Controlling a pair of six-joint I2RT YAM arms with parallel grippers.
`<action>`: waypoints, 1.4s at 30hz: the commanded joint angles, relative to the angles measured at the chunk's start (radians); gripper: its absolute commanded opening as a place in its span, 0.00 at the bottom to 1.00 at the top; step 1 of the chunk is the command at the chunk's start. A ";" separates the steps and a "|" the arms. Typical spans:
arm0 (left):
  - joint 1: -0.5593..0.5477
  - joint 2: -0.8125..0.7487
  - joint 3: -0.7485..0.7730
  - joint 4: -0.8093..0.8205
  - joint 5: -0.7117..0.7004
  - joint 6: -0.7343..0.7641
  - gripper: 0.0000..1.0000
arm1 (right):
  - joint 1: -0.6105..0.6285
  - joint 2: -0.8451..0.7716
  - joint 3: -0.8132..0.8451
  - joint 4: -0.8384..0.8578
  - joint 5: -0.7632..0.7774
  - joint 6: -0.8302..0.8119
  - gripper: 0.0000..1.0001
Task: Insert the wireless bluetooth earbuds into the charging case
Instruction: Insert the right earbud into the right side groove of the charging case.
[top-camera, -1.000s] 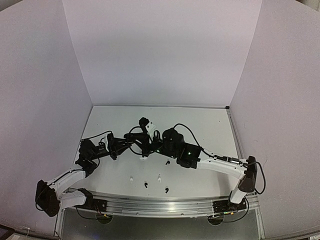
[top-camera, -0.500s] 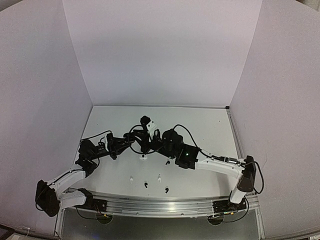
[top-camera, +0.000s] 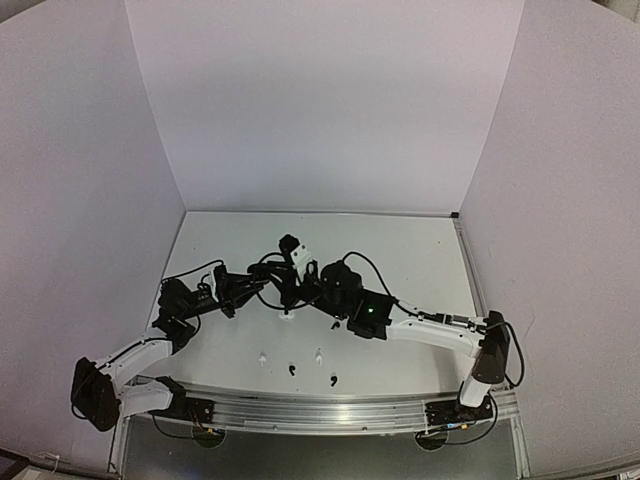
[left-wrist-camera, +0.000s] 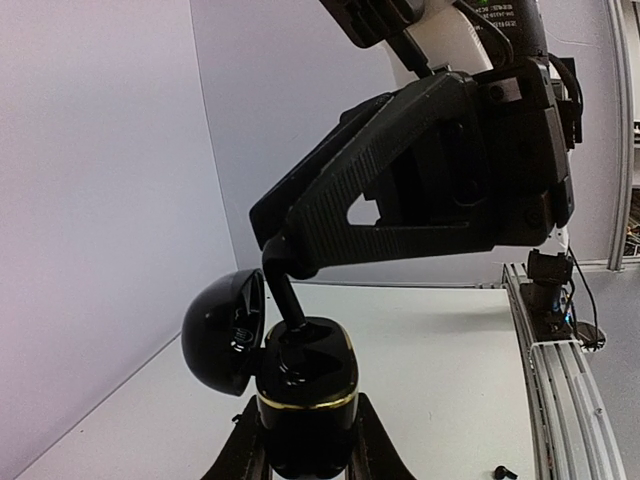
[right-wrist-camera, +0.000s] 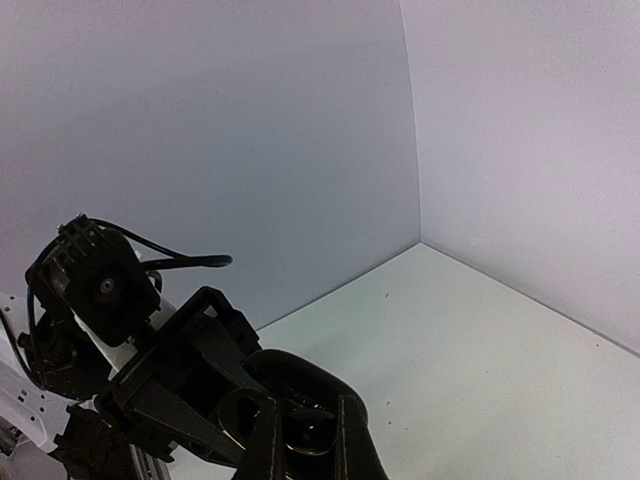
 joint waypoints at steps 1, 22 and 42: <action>-0.005 0.003 0.021 0.060 -0.007 -0.014 0.00 | 0.009 0.023 0.005 0.046 0.053 -0.032 0.00; -0.019 0.014 0.003 0.135 -0.080 -0.030 0.00 | 0.039 0.092 0.020 0.212 0.176 -0.075 0.00; -0.019 0.008 0.014 0.142 -0.221 -0.073 0.00 | 0.055 0.098 -0.038 0.281 0.224 -0.162 0.00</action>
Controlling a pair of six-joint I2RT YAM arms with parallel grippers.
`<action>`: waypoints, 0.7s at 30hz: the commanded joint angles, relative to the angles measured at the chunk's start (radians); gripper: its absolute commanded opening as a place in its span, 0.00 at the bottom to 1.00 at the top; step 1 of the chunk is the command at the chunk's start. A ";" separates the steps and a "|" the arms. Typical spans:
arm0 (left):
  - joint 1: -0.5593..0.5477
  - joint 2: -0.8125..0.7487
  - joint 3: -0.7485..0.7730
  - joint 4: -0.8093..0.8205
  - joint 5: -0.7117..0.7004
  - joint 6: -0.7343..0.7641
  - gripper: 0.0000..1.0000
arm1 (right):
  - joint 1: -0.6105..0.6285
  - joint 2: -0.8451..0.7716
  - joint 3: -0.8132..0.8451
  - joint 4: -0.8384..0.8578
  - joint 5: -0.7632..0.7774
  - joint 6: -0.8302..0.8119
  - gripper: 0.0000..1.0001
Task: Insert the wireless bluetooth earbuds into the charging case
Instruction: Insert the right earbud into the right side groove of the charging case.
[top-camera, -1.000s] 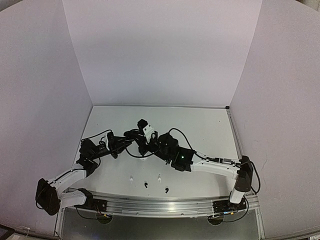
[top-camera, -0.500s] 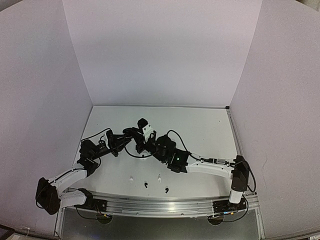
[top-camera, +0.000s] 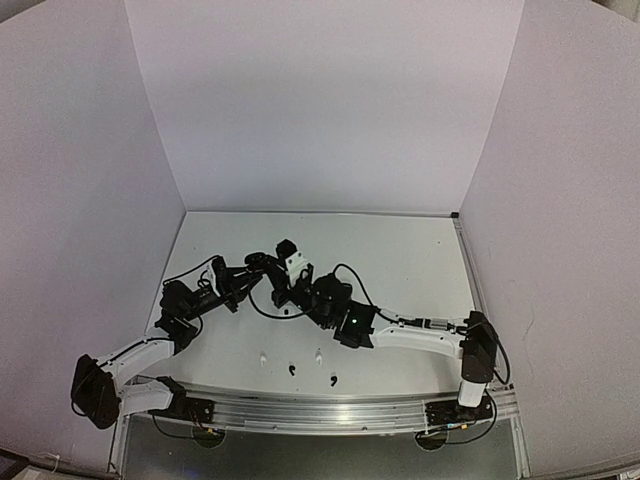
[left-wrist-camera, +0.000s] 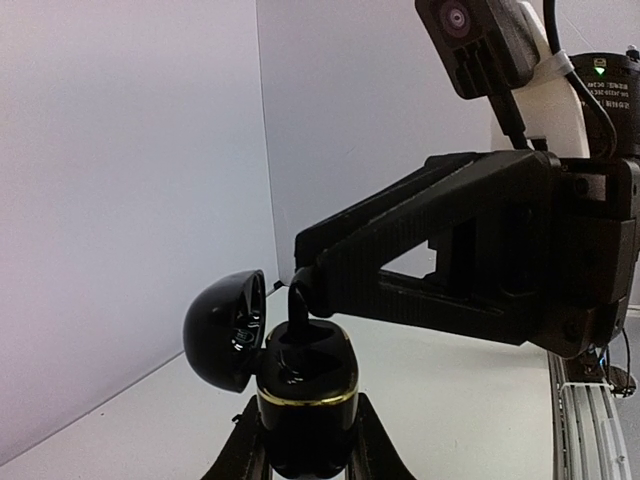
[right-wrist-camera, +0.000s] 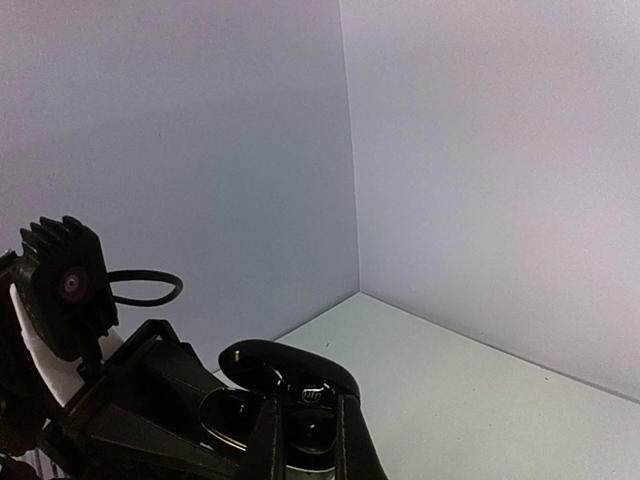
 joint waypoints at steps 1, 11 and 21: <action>0.000 -0.008 0.021 0.085 -0.047 0.001 0.00 | 0.020 0.016 -0.002 0.022 0.007 -0.071 0.00; 0.000 -0.001 0.036 0.025 -0.013 0.129 0.00 | 0.030 0.054 0.065 -0.095 0.075 -0.047 0.00; 0.000 -0.003 0.035 -0.015 -0.011 0.103 0.00 | 0.030 0.053 0.126 -0.198 0.105 -0.013 0.35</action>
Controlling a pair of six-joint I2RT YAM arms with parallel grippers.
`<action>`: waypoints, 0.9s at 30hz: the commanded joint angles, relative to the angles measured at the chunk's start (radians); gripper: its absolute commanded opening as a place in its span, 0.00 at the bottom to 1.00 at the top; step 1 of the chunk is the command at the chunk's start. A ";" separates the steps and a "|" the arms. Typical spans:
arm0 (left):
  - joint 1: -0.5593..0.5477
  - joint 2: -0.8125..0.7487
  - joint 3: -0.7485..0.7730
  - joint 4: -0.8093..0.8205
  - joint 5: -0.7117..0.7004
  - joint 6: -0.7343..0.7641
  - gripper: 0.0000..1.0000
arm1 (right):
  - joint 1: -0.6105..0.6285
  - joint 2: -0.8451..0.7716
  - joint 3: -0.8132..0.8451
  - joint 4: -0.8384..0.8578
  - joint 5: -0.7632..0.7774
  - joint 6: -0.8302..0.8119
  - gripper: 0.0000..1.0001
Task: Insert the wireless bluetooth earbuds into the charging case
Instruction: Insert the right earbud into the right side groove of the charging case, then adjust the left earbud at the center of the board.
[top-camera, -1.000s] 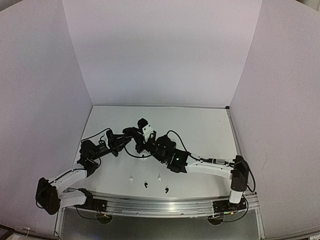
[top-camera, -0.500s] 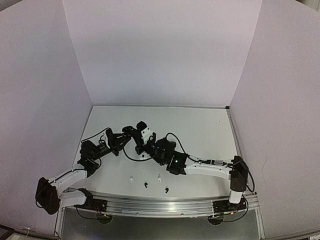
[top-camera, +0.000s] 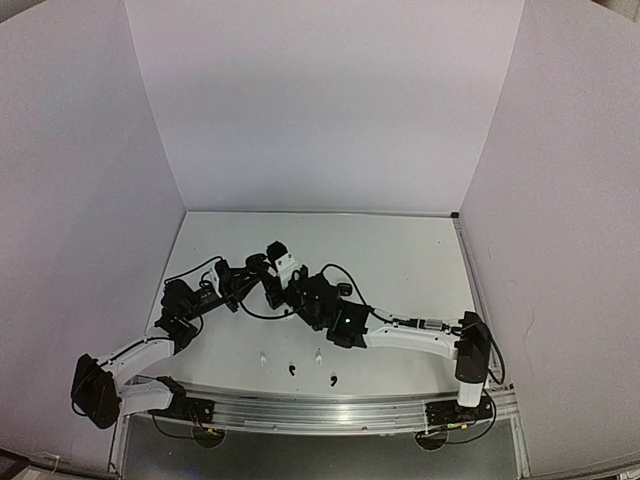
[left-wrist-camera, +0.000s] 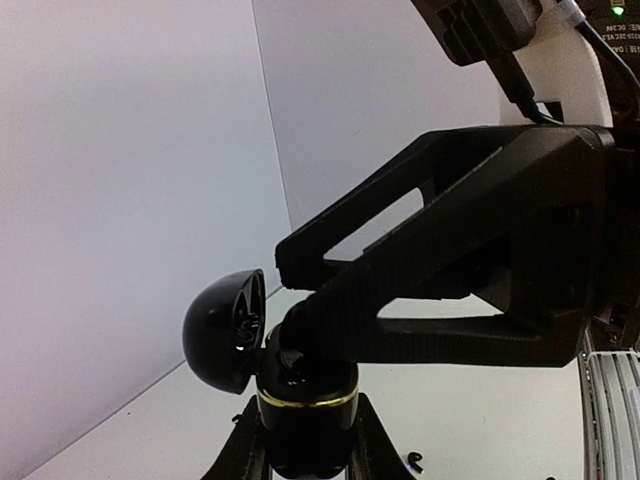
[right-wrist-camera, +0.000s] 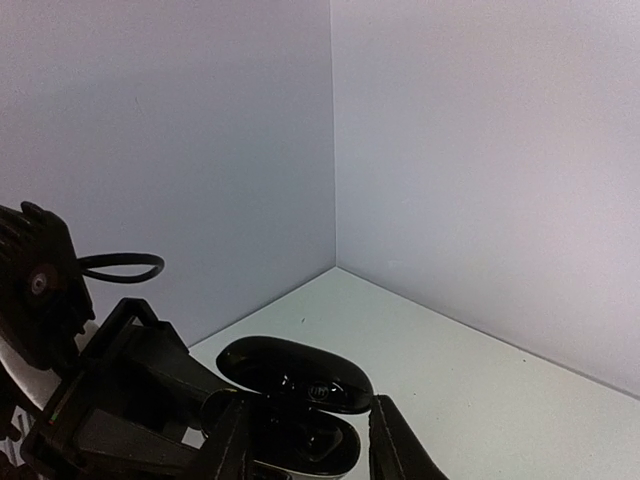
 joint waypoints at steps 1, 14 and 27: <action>-0.001 -0.008 0.034 0.020 -0.006 -0.016 0.00 | 0.009 0.000 0.037 -0.072 0.028 0.014 0.36; 0.000 -0.032 0.035 -0.108 -0.094 -0.145 0.00 | -0.013 -0.205 0.093 -0.314 -0.183 0.146 0.72; 0.000 -0.037 0.024 -0.132 -0.124 -0.183 0.00 | -0.210 -0.262 -0.035 -1.021 0.015 0.893 0.55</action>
